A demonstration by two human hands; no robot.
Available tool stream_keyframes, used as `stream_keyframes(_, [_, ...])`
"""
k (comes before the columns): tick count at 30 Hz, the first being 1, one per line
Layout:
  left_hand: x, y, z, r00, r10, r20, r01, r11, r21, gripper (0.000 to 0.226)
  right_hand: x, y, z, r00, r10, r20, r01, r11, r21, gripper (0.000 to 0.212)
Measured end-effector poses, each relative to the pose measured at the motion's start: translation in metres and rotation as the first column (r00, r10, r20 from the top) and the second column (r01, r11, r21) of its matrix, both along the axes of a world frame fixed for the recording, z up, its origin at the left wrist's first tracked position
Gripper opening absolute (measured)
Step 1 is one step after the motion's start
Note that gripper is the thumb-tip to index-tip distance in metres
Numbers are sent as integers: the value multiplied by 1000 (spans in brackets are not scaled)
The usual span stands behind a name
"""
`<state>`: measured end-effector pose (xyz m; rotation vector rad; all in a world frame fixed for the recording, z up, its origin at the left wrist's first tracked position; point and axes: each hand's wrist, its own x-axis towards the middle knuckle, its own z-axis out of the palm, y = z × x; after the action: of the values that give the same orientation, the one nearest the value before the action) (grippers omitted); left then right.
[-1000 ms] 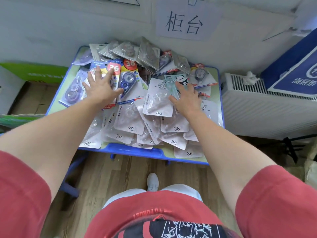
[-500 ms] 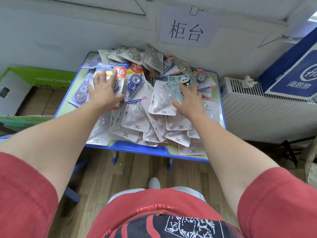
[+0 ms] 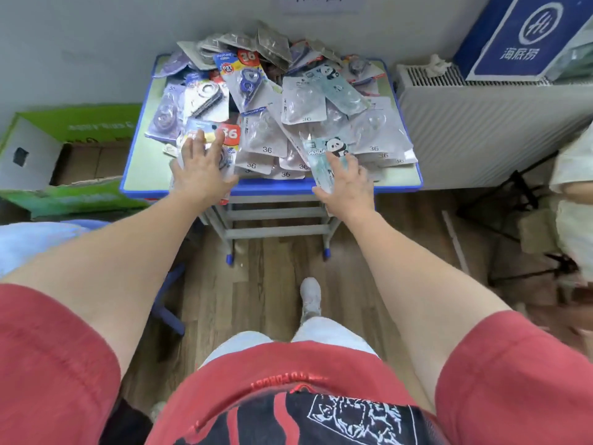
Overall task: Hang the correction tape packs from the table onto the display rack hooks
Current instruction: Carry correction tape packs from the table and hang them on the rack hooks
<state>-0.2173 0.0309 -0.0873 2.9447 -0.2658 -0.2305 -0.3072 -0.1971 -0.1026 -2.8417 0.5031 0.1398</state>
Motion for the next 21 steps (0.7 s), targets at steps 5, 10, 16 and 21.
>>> stream_keyframes(5, [-74, 3, -13, 996, -79, -47, 81, 996, 48, 79, -90, 12, -13, 998, -50, -31, 52, 998, 39, 73])
stream_keyframes(10, [-142, -21, -13, 987, -156, -28, 157, 987, 18, 81, -174, 3, -22, 991, -126, -46, 128, 991, 29, 71])
stream_keyframes(16, [-255, -38, -39, 978, -195, -73, 196, 980, 9, 78, -291, -2, -44, 976, -201, -82, 206, 977, 58, 70])
stream_keyframes(21, [-356, -35, -65, 953, -236, -189, 250, 967, 52, 78, -402, 3, -64, 940, -297, -168, 314, 945, 87, 72])
